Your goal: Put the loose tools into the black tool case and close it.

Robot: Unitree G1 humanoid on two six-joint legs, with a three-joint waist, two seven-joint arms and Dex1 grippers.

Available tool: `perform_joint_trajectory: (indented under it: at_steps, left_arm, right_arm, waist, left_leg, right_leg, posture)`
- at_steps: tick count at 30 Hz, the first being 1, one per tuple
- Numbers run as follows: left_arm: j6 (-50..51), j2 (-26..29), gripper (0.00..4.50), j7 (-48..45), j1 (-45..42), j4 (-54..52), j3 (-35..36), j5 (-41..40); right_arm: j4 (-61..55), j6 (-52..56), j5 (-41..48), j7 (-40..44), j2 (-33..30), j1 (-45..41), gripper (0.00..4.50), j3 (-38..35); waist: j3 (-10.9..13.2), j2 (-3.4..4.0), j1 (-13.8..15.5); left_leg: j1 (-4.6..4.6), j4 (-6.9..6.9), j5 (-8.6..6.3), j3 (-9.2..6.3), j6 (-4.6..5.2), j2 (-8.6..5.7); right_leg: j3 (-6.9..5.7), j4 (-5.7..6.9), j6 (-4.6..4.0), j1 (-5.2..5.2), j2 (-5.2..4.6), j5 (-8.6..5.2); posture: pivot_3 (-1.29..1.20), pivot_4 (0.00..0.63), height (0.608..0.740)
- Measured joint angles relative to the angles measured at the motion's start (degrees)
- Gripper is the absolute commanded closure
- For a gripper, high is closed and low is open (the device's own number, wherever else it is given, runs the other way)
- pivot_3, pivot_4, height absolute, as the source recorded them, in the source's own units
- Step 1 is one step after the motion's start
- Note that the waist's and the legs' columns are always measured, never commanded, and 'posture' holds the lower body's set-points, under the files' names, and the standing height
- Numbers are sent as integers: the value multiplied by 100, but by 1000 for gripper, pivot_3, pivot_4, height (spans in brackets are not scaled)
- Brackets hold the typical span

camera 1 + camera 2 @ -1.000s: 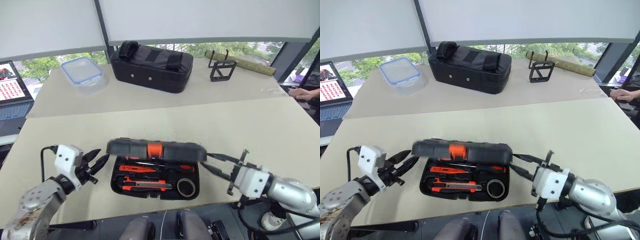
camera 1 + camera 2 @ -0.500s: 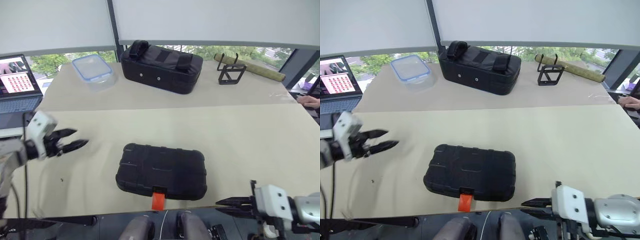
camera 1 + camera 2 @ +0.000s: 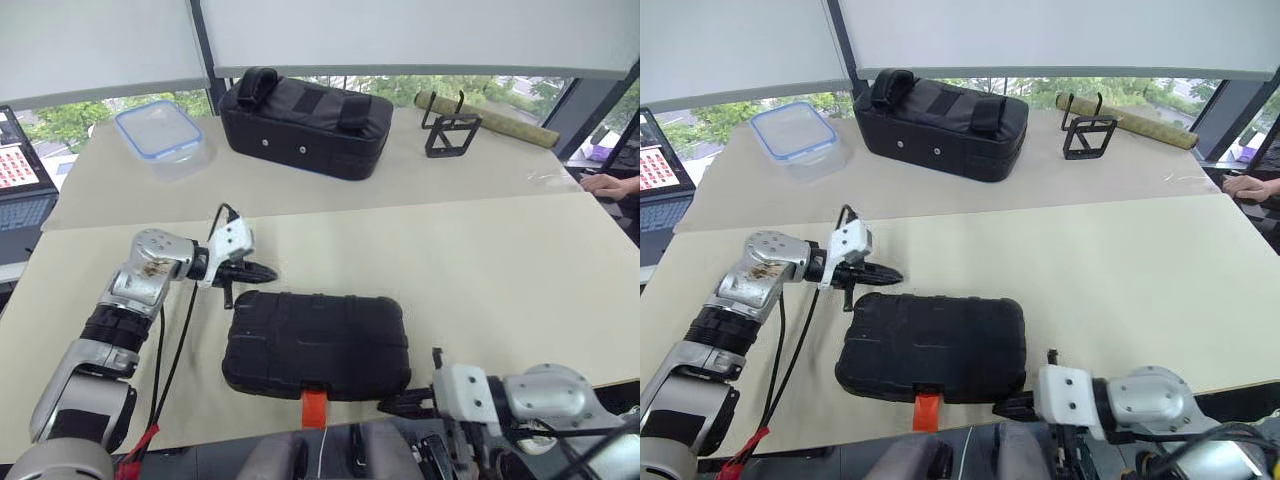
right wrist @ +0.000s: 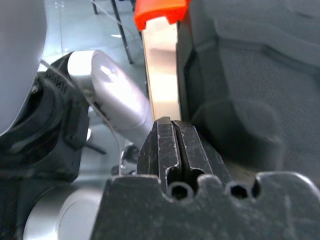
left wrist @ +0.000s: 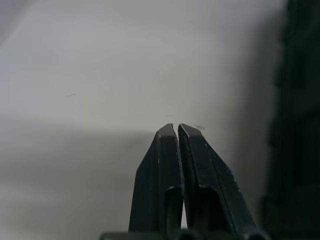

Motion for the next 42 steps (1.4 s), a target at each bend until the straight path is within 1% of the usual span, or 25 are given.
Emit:
perform_joint_trajectory:
  at_steps: [3,6,8,10,13,15,18,20,21,22,24,25,26,27,30,32,35,42]
  left_arm:
    - [-143,196,4367,-371,2,-35,-63,108]
    - [-50,438,4367,-653,37,-103,-55,129]
    - [170,443,4367,-803,106,-297,-46,40]
    - [457,445,4367,-854,221,-522,-4,-73]
    - [859,444,4367,-796,285,-824,210,-291]
    - [1202,371,4367,-649,223,-1016,477,-570]
    - [2259,220,4367,-452,-86,-1403,797,-1186]
    - [2669,123,4367,-414,-240,-1791,815,-1432]
    - [2754,60,4367,-401,-261,-2013,767,-1498]
    - [2734,-39,4367,-412,-245,-2263,567,-1490]
    - [2567,-230,4367,-430,-178,-2397,176,-1347]
    - [2349,-359,4367,-434,-100,-2376,-160,-1147]
    - [2139,-412,4367,-437,-40,-2312,-452,-957]
    - [1937,-454,4367,-441,-22,-2228,-598,-862]
    - [1127,-464,4367,-488,-130,-2111,-858,-444]
    - [620,-477,4367,-485,-246,-1986,-982,-191]
    - [403,-565,4367,-453,-259,-1865,-1016,-104]
    - [404,-697,4367,-361,-253,-1749,-997,-83]
  right_arm:
    - [337,299,-68,-433,421,-608,4500,25]
    - [944,515,-183,-951,748,-1136,4500,-180]
    - [1409,615,-293,-1305,815,-1501,4500,-445]
    - [1647,638,-335,-1379,804,-1625,4500,-632]
    - [1751,717,-203,-1224,689,-1537,4500,-751]
    - [1736,820,31,-1020,528,-1373,4500,-986]
    - [1521,1061,543,-706,294,-993,4500,-1456]
    - [1324,1174,789,-553,214,-808,4500,-1620]
    - [1202,1216,885,-517,191,-738,4500,-1659]
    - [1014,1312,1031,-486,190,-645,4500,-1713]
    - [808,1418,1146,-515,196,-614,4500,-1718]
    - [673,1486,1205,-577,212,-615,4500,-1712]
    - [582,1543,1235,-612,229,-618,4500,-1692]
    - [520,1583,1243,-643,242,-624,4500,-1647]
    - [368,1668,1234,-777,318,-688,4500,-1364]
    - [326,1689,1126,-891,384,-770,4500,-1051]
    - [341,1706,774,-1098,458,-936,4500,-561]
    - [700,1709,56,-1282,488,-1043,4500,276]
  waist:
    - [1,-1,-1]
    - [2,0,13]
    - [3,2,51]
    - [3,2,91]
    - [4,4,95]
    - [4,4,93]
    - [4,4,87]
    - [4,4,74]
    - [4,5,61]
    - [4,7,56]
    - [3,8,43]
    - [3,8,38]
    - [3,8,37]
    - [3,7,42]
    - [-7,20,62]
    - [-24,24,75]
    - [-70,35,105]
    - [-99,28,156]
  left_leg:
    - [4,4,0,0,0,2]
    - [4,6,1,1,2,0]
    - [0,7,2,1,4,-6]
    - [-2,7,2,-9,4,-4]
    - [-19,7,2,-12,5,-5]
    - [-30,10,2,-12,6,-7]
    - [-34,18,2,-14,5,-5]
    - [-26,17,2,-15,5,-4]
    - [-15,16,2,-14,5,-3]
    - [-2,12,1,-14,4,-2]
    - [2,12,2,-11,4,-1]
    - [1,12,2,-8,4,-1]
    - [2,14,2,-8,3,0]
    - [1,13,3,-8,2,2]
    - [8,13,3,-9,3,1]
    - [11,15,2,-9,3,0]
    - [12,17,3,-9,5,-3]
    - [12,22,4,-9,7,-5]
  right_leg:
    - [6,7,-7,3,1,13]
    - [5,15,-9,0,5,17]
    - [1,16,-7,-5,5,18]
    - [-9,14,-6,-6,8,17]
    - [-12,12,-3,-22,7,15]
    - [-14,9,-3,-30,6,15]
    - [-15,7,-3,-25,5,15]
    - [-12,9,-3,-16,4,15]
    - [-10,7,-3,-7,2,15]
    - [-6,6,-2,5,1,15]
    - [1,7,-3,7,1,15]
    - [4,7,-3,6,2,15]
    - [5,10,-3,7,3,15]
    - [4,10,-5,6,3,16]
    - [5,6,-6,16,0,17]
    - [5,5,-6,20,-2,17]
    - [5,6,-4,22,-3,16]
    - [5,10,-1,22,-1,17]
  posture:
    - [0,150,716]
    - [0,150,716]
    - [0,150,716]
    - [0,150,716]
    - [0,150,716]
    - [0,150,716]
    - [0,150,716]
    - [0,150,716]
    - [0,150,716]
    - [0,150,716]
    - [0,150,716]
    - [0,150,716]
    - [0,150,716]
    - [0,150,716]
    - [0,150,716]
    - [0,150,716]
    - [0,150,716]
    - [0,150,716]
